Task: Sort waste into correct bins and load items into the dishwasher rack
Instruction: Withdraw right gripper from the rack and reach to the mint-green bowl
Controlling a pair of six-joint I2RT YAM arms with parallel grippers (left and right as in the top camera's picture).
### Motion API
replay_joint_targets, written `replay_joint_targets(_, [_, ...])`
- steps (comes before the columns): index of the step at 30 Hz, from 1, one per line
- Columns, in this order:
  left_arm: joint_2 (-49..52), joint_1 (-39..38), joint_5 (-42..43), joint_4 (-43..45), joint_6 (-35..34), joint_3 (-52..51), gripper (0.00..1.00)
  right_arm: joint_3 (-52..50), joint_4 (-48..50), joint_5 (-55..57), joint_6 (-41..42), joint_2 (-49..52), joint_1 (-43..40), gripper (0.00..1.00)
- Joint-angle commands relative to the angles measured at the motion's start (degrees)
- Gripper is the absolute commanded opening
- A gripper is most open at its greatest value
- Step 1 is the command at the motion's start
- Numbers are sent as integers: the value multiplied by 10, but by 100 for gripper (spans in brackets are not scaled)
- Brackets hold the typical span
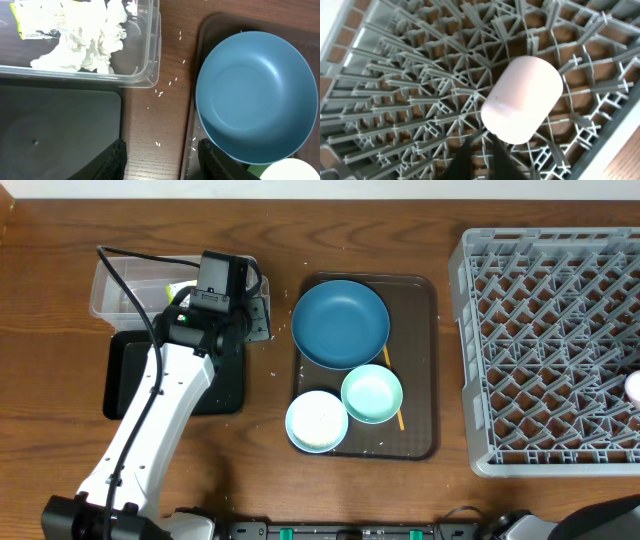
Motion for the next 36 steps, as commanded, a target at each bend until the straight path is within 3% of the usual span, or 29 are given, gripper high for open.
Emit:
replay_joint_targets(1, [0,0,-5,0,5,5,49,6,-5,10,2,20,14,2])
replay_joint_targets(11, [0,0,-5,0,5,5,49,6,12,57,3,90,13,1])
replay_joint_targets(21, [0,0,-5,0,5,5,49,6,64,117,21,95,-12,1])
replay_joint_targets(36, [0,0,-5,0,5,5,50,6,43,-62,-9,95,-16,15])
